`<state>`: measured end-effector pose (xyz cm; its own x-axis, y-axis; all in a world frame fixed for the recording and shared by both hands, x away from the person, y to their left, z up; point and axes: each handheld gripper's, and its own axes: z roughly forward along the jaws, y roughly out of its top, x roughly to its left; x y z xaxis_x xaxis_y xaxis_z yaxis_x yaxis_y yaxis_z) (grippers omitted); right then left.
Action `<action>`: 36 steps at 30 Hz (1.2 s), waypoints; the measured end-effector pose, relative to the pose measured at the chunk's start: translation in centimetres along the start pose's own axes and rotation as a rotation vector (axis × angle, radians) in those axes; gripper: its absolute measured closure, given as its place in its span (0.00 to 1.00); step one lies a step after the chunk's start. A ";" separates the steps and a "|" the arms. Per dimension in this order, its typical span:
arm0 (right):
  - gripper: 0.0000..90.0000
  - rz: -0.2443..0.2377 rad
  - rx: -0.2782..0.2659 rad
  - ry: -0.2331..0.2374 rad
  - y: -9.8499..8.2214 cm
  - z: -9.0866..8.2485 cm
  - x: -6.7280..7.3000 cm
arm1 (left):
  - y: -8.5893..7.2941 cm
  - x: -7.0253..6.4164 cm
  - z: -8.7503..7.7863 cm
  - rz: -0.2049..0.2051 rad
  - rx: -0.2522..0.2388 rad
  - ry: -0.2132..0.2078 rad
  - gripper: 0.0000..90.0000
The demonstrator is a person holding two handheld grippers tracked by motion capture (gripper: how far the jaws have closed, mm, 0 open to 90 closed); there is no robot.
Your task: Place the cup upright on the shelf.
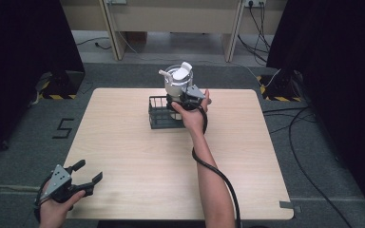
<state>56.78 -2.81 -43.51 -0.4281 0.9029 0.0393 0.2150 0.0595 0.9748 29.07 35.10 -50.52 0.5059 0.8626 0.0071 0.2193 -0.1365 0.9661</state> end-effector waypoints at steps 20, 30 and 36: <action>0.03 -0.019 0.011 -0.009 0.0 -2.2 -0.1 | 0.0 0.0 0.1 0.000 0.002 0.001 0.16; 0.05 -0.038 0.045 0.012 0.3 -4.1 -0.2 | 0.0 0.0 0.1 0.001 0.003 0.002 0.16; 0.06 -0.028 0.051 0.018 0.4 -5.3 -0.3 | 0.0 0.0 0.0 0.000 0.003 0.003 0.16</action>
<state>52.29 -5.34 -41.99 -0.4500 0.8929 0.0163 0.2468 0.1068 0.9632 29.09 35.04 -50.53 0.5033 0.8641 0.0083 0.2212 -0.1381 0.9654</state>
